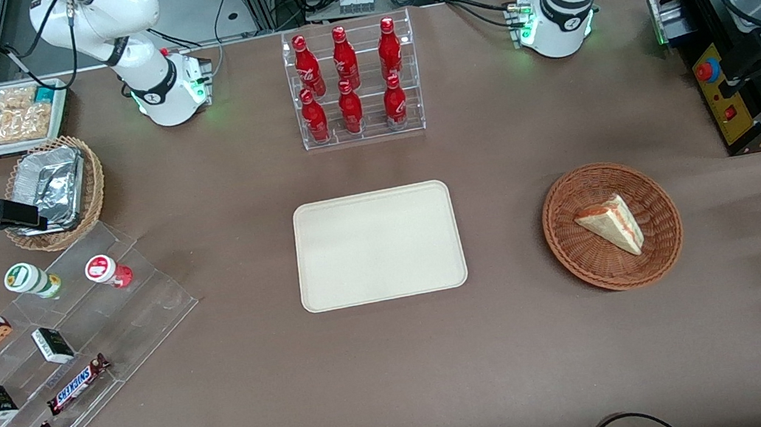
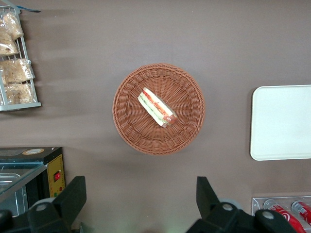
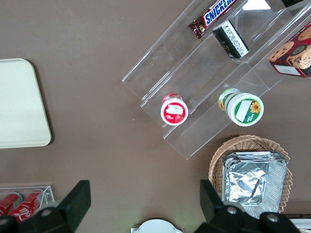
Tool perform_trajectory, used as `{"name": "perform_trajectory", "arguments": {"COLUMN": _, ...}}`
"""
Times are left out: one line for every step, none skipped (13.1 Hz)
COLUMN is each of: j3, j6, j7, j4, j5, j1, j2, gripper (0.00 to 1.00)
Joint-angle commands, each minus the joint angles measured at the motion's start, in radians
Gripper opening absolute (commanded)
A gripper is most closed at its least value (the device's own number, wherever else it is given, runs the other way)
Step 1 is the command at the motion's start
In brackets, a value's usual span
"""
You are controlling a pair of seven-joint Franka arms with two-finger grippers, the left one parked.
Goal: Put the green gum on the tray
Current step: 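Move the right gripper over the green-labelled gum tub on the acrylic stand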
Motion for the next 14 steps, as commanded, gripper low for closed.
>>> {"name": "perform_trajectory", "arguments": {"j3": -0.002, "j6": -0.026, "j7": 0.007, "j4": 0.037, "j5": -0.013, "j1": 0.002, "j2": 0.023, "gripper": 1.0}}
{"name": "perform_trajectory", "arguments": {"j3": -0.002, "j6": -0.026, "j7": 0.005, "j4": 0.037, "j5": -0.018, "j1": 0.004, "j2": 0.023, "gripper": 1.0}}
{"name": "perform_trajectory", "arguments": {"j3": -0.002, "j6": -0.017, "j7": 0.002, "j4": 0.023, "j5": -0.018, "j1": 0.002, "j2": 0.022, "gripper": 1.0}}
{"name": "perform_trajectory", "arguments": {"j3": -0.002, "j6": -0.013, "j7": -0.001, "j4": 0.009, "j5": -0.018, "j1": 0.001, "j2": 0.023, "gripper": 1.0}}
{"name": "perform_trajectory", "arguments": {"j3": -0.002, "j6": 0.01, "j7": -0.007, "j4": -0.024, "j5": -0.016, "j1": -0.001, "j2": 0.014, "gripper": 1.0}}
{"name": "perform_trajectory", "arguments": {"j3": -0.004, "j6": 0.045, "j7": -0.061, "j4": -0.067, "j5": -0.016, "j1": -0.004, "j2": 0.0, "gripper": 1.0}}
{"name": "perform_trajectory", "arguments": {"j3": -0.007, "j6": 0.084, "j7": -0.138, "j4": -0.102, "j5": -0.018, "j1": -0.007, "j2": -0.008, "gripper": 1.0}}
{"name": "perform_trajectory", "arguments": {"j3": -0.01, "j6": 0.118, "j7": -0.187, "j4": -0.133, "j5": -0.018, "j1": -0.008, "j2": -0.012, "gripper": 1.0}}
{"name": "perform_trajectory", "arguments": {"j3": -0.011, "j6": 0.167, "j7": -0.227, "j4": -0.17, "j5": -0.025, "j1": -0.008, "j2": -0.023, "gripper": 1.0}}
{"name": "perform_trajectory", "arguments": {"j3": -0.011, "j6": 0.216, "j7": -0.267, "j4": -0.211, "j5": -0.057, "j1": -0.008, "j2": -0.037, "gripper": 1.0}}
{"name": "perform_trajectory", "arguments": {"j3": -0.01, "j6": 0.253, "j7": -0.31, "j4": -0.242, "j5": -0.08, "j1": -0.008, "j2": -0.049, "gripper": 1.0}}
{"name": "perform_trajectory", "arguments": {"j3": -0.011, "j6": 0.286, "j7": -0.402, "j4": -0.264, "j5": -0.103, "j1": -0.008, "j2": -0.054, "gripper": 1.0}}
{"name": "perform_trajectory", "arguments": {"j3": -0.015, "j6": 0.308, "j7": -0.518, "j4": -0.27, "j5": -0.116, "j1": -0.021, "j2": -0.052, "gripper": 1.0}}
{"name": "perform_trajectory", "arguments": {"j3": -0.016, "j6": 0.329, "j7": -0.645, "j4": -0.27, "j5": -0.116, "j1": -0.051, "j2": -0.043, "gripper": 1.0}}
